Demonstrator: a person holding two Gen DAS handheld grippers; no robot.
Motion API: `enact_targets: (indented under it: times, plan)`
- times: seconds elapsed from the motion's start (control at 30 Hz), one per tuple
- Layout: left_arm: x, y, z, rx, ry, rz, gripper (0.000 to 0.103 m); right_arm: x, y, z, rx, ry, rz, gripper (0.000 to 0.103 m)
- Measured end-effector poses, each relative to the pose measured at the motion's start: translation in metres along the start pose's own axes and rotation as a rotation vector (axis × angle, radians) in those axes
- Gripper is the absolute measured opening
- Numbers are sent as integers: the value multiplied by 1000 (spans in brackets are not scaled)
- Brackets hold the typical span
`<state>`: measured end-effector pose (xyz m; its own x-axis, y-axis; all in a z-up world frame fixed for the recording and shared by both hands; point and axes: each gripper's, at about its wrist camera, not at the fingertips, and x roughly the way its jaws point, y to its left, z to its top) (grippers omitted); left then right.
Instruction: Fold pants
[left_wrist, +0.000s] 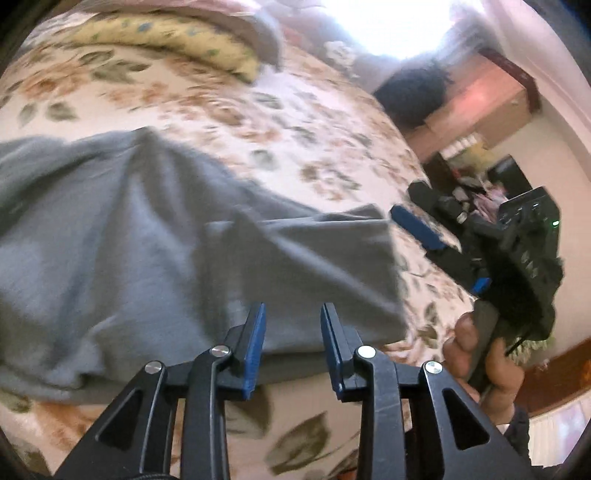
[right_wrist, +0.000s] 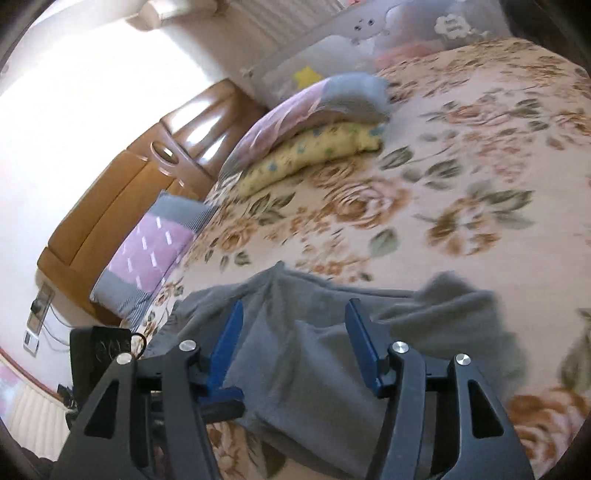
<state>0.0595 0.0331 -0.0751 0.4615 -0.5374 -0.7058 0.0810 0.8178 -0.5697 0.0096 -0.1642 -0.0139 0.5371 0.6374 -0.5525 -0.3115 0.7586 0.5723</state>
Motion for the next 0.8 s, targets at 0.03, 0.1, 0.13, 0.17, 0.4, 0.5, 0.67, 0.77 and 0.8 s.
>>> enact_targets:
  times: [0.03, 0.1, 0.13, 0.17, 0.4, 0.5, 0.67, 0.77, 0.8]
  plan:
    - [5, -7, 1, 18, 3, -5, 32, -5, -5, -1, 8, 3, -3, 55]
    - [24, -19, 5, 50, 24, 0, 38, -5, -16, -4, 24, 33, -30, 43]
    - [33, -21, 5, 53, 39, 5, 38, 0, -21, -5, 33, 67, -64, 37]
    - [46, -20, 3, 47, 73, 16, 38, 10, -30, -7, 49, 111, -123, 35]
    - [72, 5, -17, -18, 135, 28, 33, 57, -94, -19, 171, 203, -260, 3]
    - [46, 6, -17, -22, 93, 32, 36, 44, -74, -15, 165, 184, -250, 8]
    - [-1, 27, -14, -79, -14, 50, 38, 33, -19, -9, 31, 160, -192, 9]
    - [-31, 49, -16, -140, -74, 63, 42, 51, 10, -7, -29, 215, -144, 23]
    - [-40, 55, -18, -157, -94, 66, 46, 58, 19, -7, -52, 227, -138, 38]
